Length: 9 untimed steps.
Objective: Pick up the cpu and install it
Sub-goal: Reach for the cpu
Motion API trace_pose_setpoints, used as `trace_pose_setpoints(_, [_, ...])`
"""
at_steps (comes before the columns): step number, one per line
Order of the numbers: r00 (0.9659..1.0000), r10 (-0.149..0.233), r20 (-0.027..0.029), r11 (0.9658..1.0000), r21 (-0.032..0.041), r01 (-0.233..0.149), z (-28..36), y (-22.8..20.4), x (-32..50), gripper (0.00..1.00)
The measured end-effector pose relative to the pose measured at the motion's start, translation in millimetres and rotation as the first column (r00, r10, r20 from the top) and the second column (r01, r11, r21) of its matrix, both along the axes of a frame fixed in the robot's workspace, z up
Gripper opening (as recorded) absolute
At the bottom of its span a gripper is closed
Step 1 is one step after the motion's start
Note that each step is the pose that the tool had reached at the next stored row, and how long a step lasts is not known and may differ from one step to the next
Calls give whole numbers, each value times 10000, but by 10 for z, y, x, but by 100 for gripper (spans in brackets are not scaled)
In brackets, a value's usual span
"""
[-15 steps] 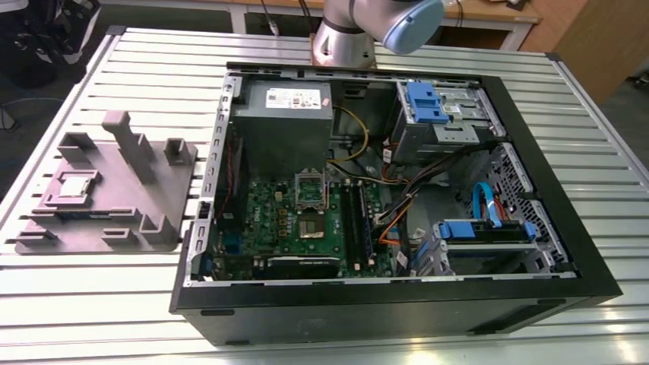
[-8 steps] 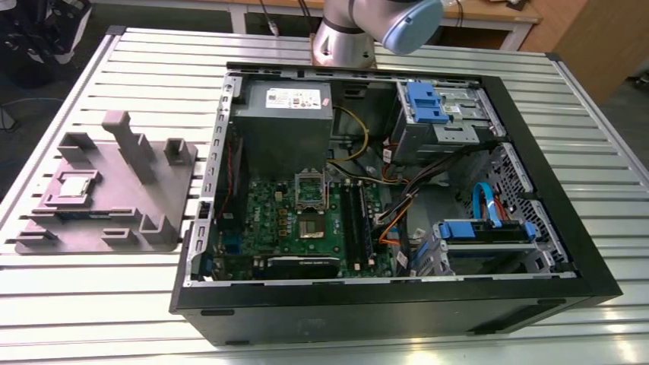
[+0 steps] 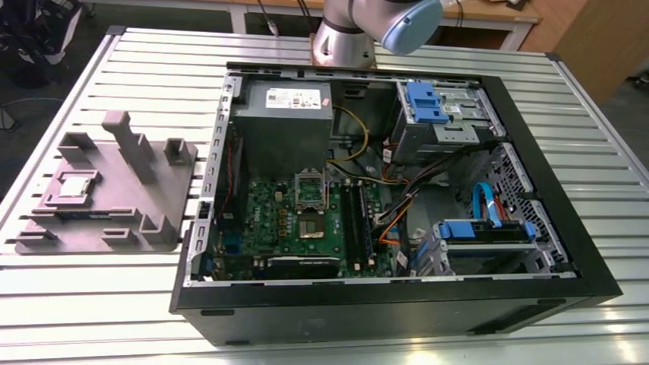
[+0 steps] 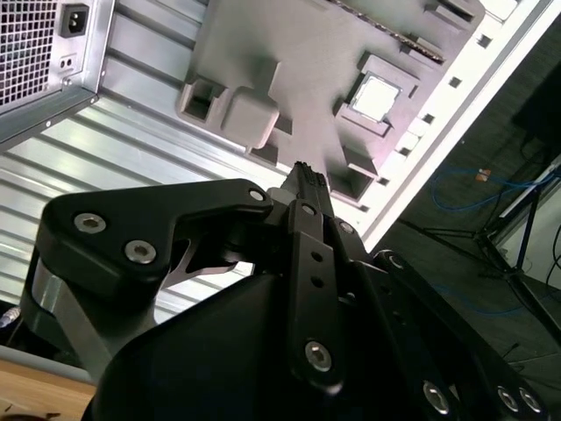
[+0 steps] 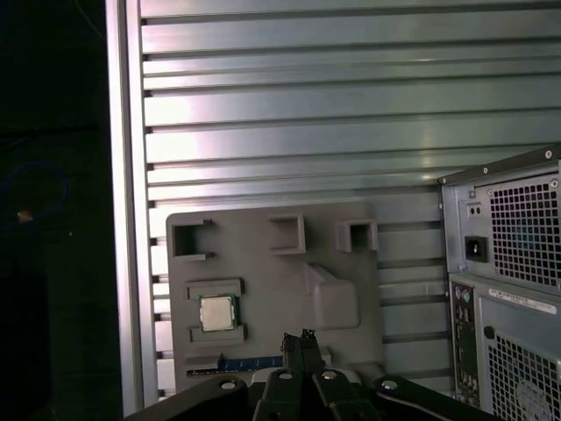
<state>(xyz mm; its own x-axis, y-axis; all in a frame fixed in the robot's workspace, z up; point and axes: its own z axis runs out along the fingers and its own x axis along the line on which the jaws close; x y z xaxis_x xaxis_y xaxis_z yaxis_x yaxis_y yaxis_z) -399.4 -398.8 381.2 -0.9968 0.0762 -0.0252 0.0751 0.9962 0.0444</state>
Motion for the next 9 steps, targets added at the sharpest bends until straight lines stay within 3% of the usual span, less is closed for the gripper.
trace_pose_setpoints(9, [10000, 0, 0, 10000, 0, 0, -11, 0, -89, 10])
